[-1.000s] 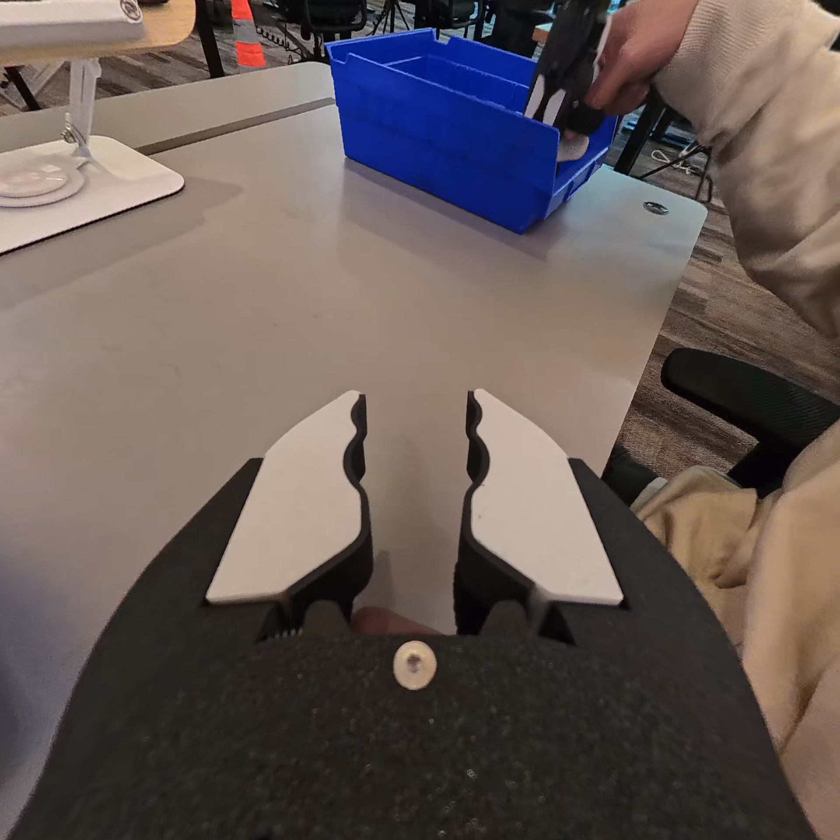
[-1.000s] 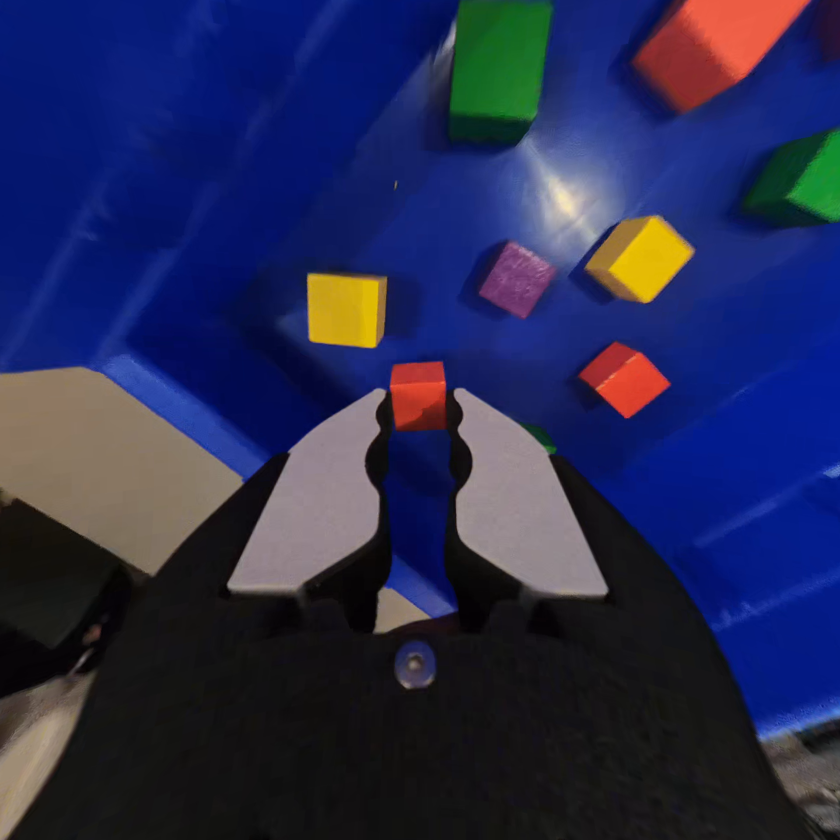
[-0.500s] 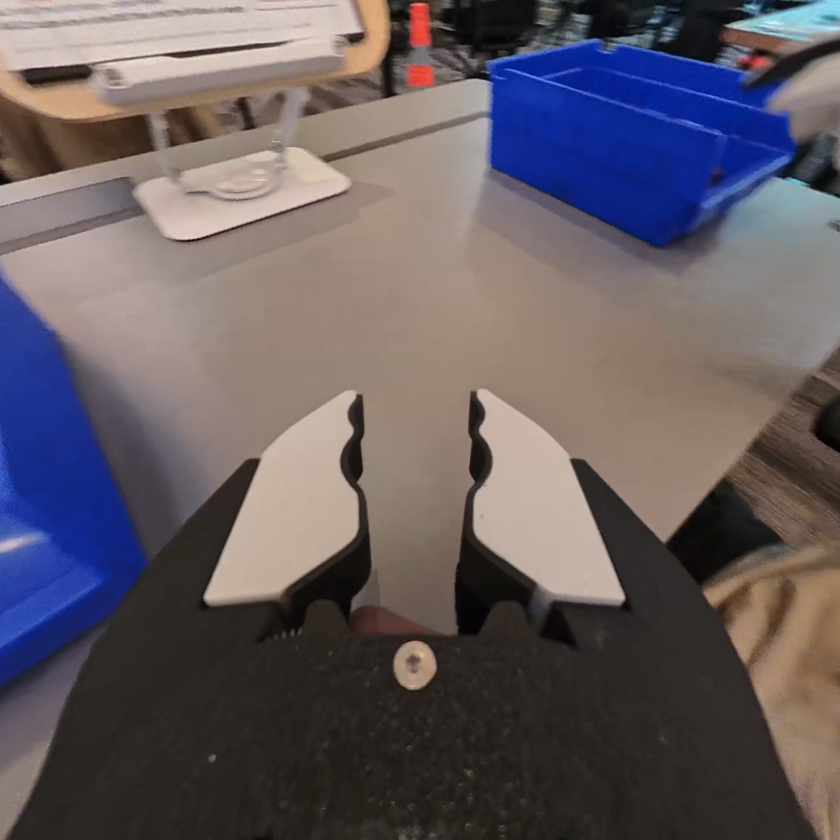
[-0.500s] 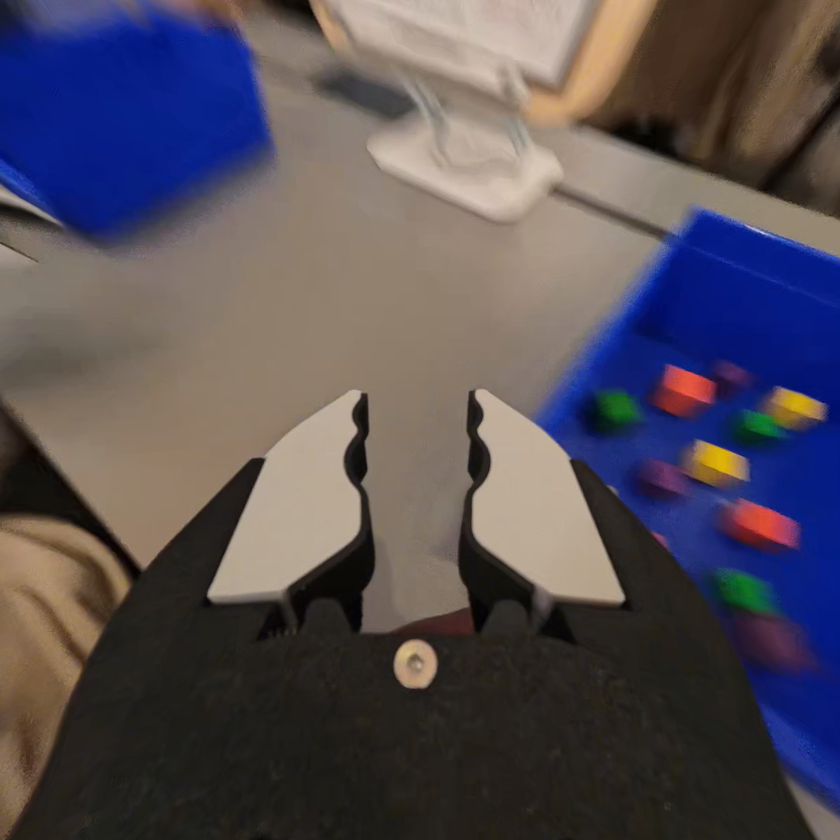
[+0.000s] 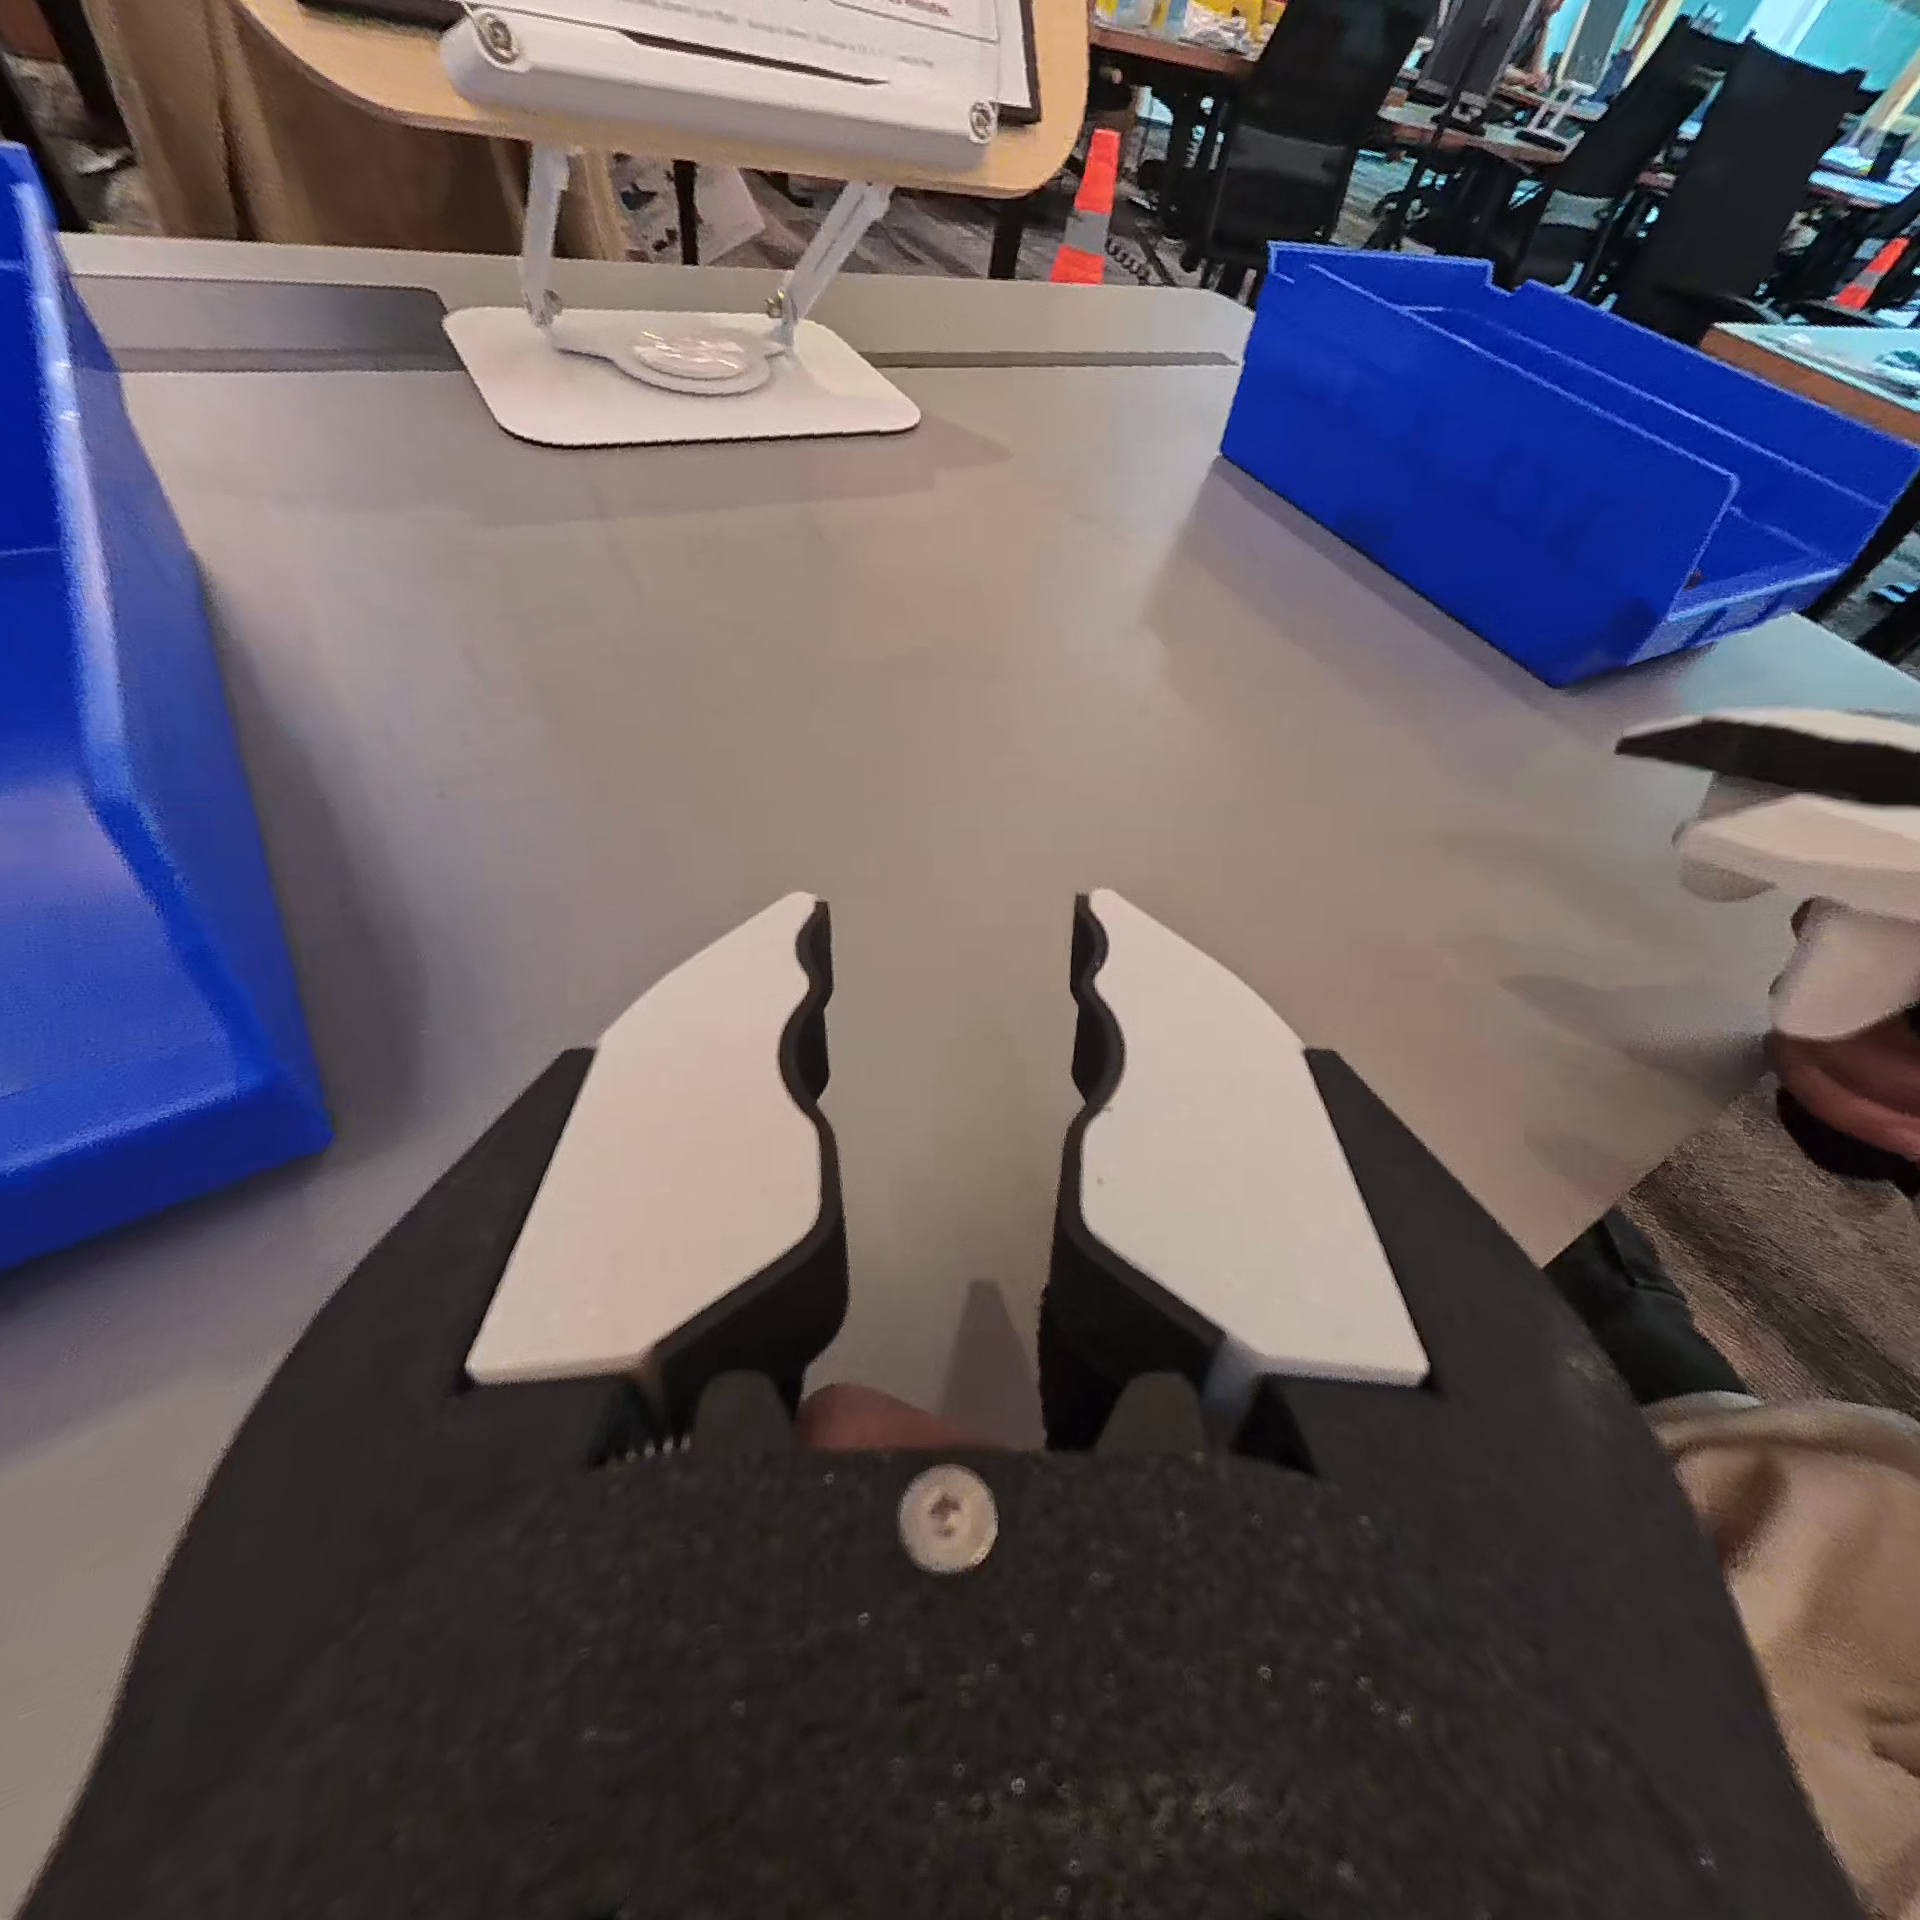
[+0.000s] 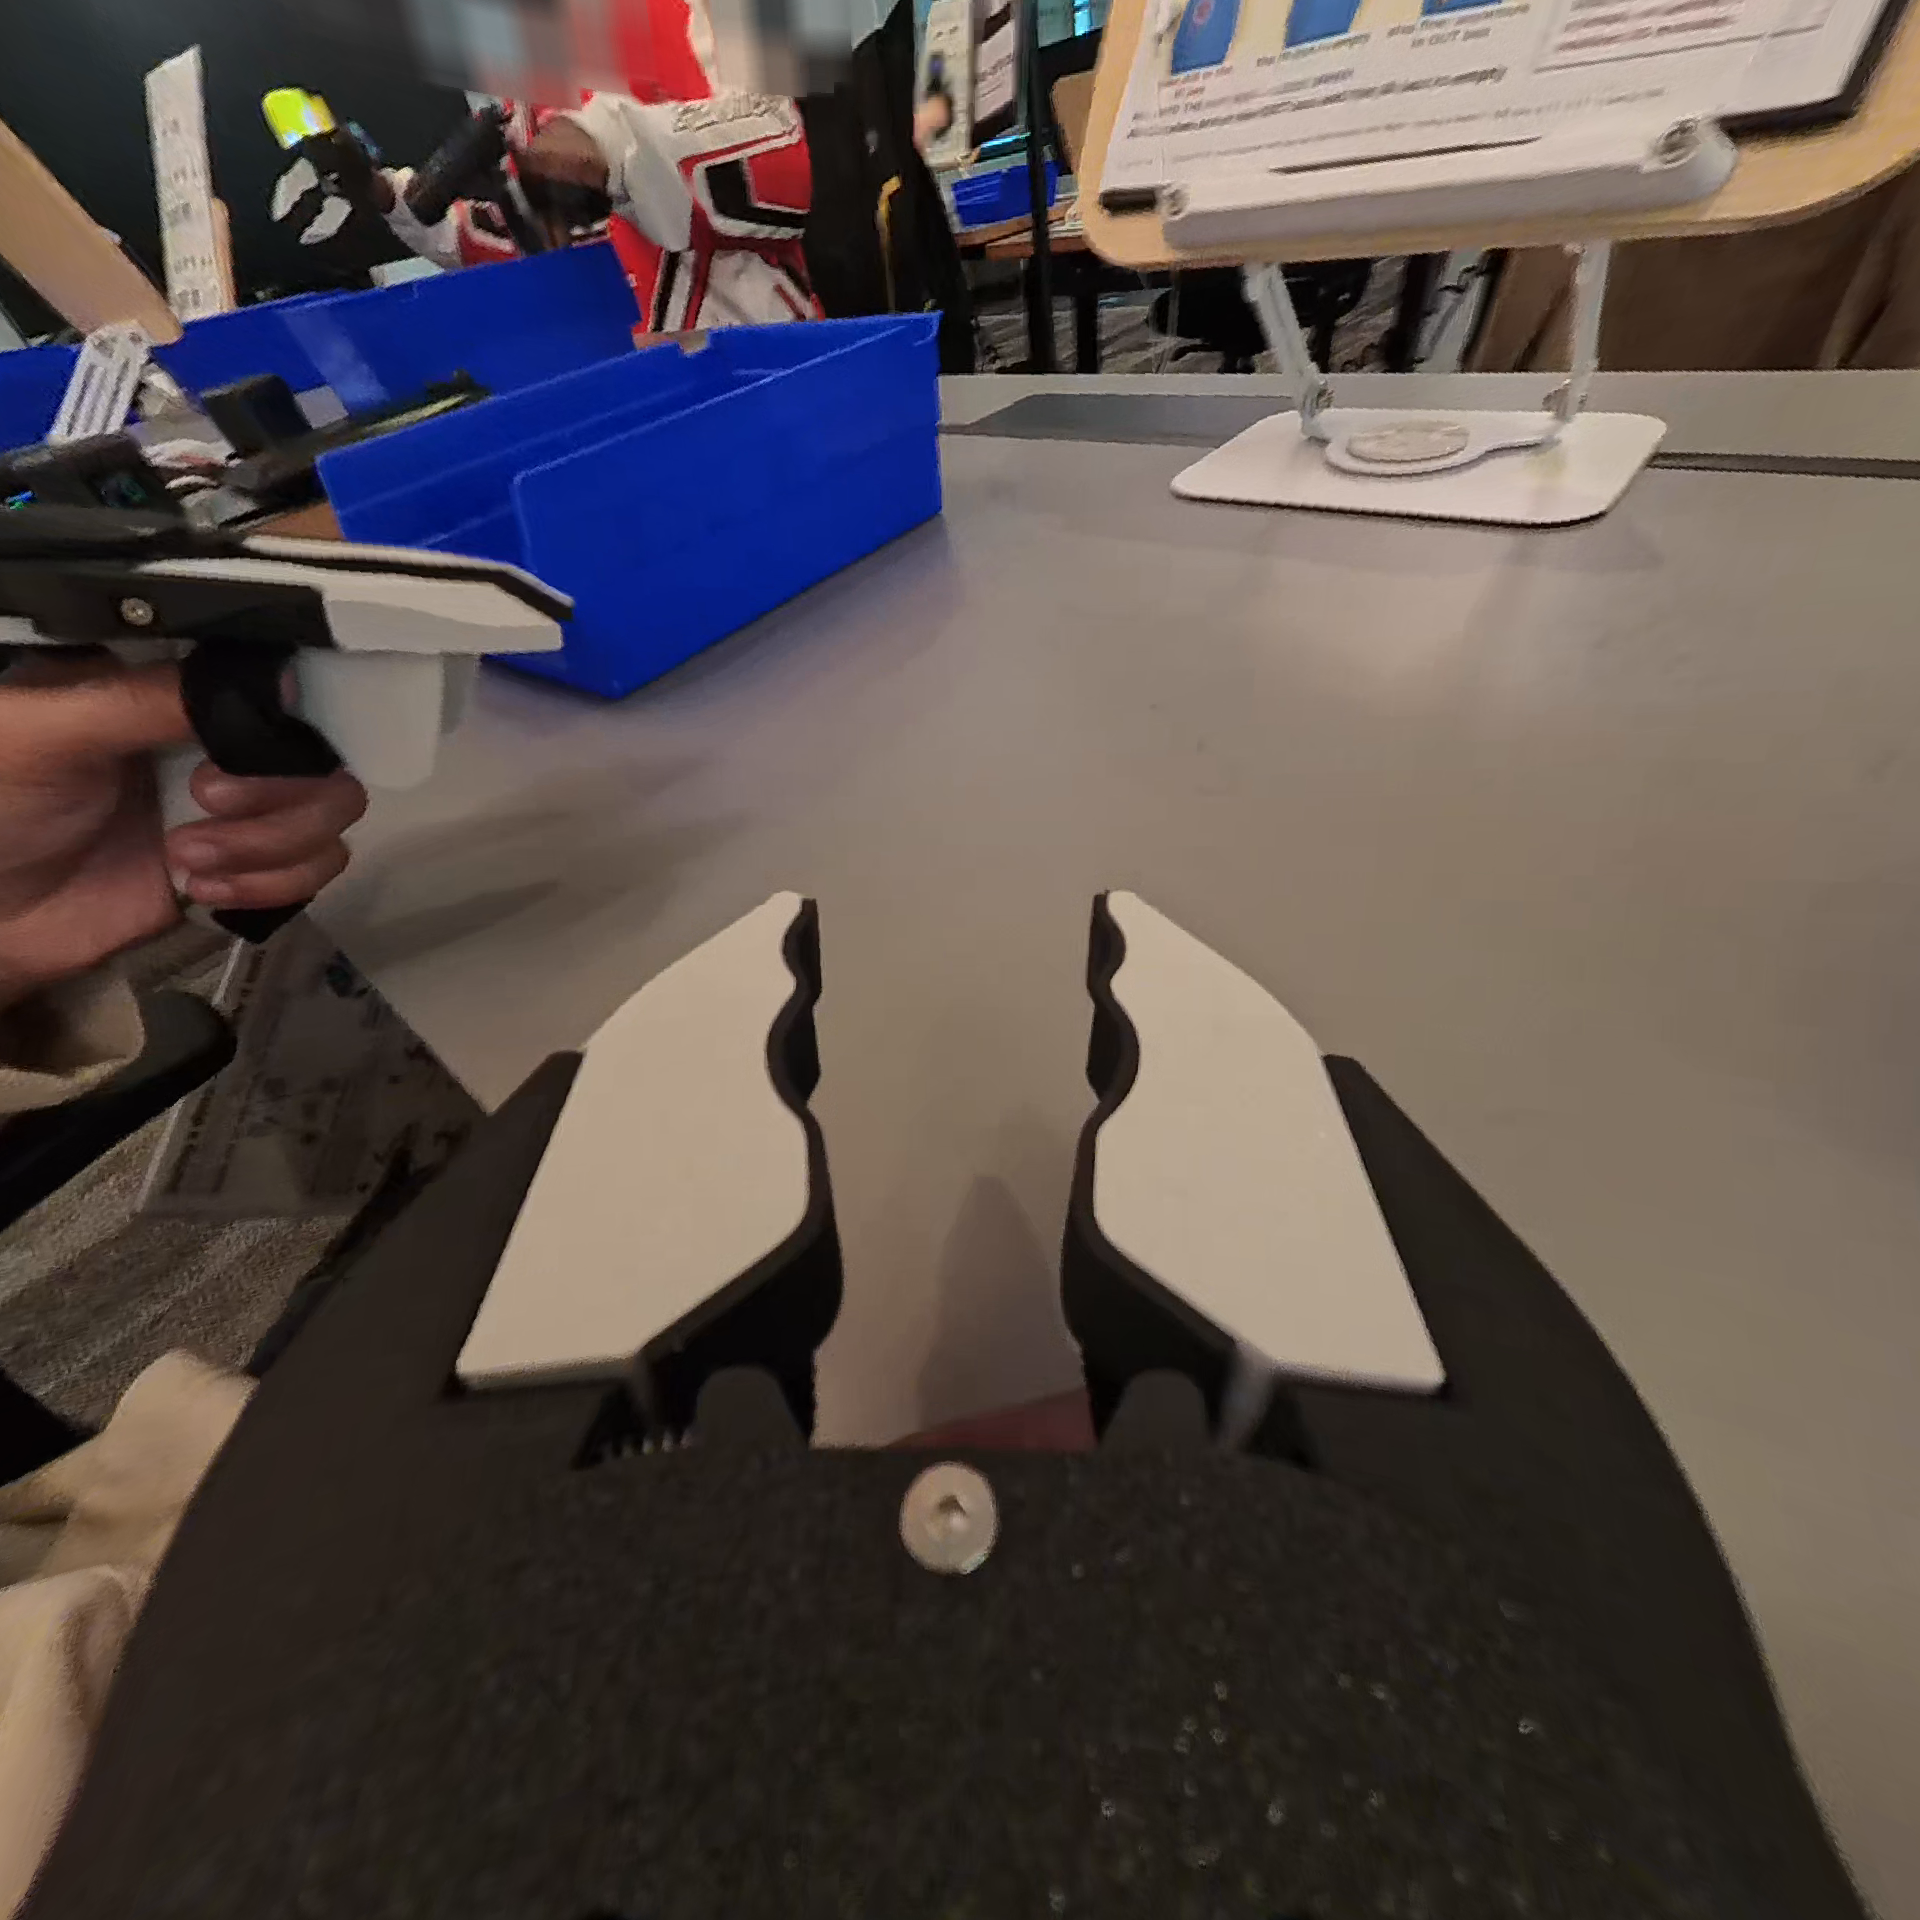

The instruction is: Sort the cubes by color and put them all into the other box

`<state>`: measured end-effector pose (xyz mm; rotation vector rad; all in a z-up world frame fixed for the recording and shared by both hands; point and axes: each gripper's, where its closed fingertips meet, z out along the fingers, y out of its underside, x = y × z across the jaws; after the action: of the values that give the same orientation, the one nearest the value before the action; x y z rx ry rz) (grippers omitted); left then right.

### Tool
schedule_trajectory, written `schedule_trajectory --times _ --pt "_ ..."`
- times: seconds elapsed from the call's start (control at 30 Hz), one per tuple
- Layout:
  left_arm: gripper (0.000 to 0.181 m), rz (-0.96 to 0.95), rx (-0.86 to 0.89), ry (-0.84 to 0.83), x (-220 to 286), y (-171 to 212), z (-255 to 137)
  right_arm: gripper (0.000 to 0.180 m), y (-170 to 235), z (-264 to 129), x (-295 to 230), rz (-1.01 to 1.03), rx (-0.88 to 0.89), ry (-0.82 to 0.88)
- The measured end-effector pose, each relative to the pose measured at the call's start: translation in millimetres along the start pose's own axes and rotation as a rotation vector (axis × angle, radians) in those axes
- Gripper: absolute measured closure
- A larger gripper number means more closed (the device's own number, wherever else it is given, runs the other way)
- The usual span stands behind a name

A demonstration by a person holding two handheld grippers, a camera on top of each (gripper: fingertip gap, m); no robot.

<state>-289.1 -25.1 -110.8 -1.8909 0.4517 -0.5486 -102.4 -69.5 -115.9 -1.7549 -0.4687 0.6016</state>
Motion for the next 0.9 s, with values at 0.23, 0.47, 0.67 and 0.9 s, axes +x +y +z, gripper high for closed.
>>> schedule_trajectory --times 0.23,0.47,0.67,0.9 --pt "0.137 0.058 -0.042 0.096 23.2 3.9 12.3 0.126 -39.6 -75.7 148.8 0.092 0.206 0.669" --pt "0.137 0.112 -0.116 0.179 60.0 13.5 39.9 0.116 -31.3 -37.7 196.1 0.241 0.119 0.695" --pt "0.135 0.176 -0.17 0.264 139.2 -6.5 104.9 0.123 -58.7 -25.2 166.5 0.274 0.2 0.43" --pt "0.122 0.171 -0.111 0.088 219.1 -51.9 229.0 0.114 -49.9 -149.5 263.2 0.165 0.173 0.859"
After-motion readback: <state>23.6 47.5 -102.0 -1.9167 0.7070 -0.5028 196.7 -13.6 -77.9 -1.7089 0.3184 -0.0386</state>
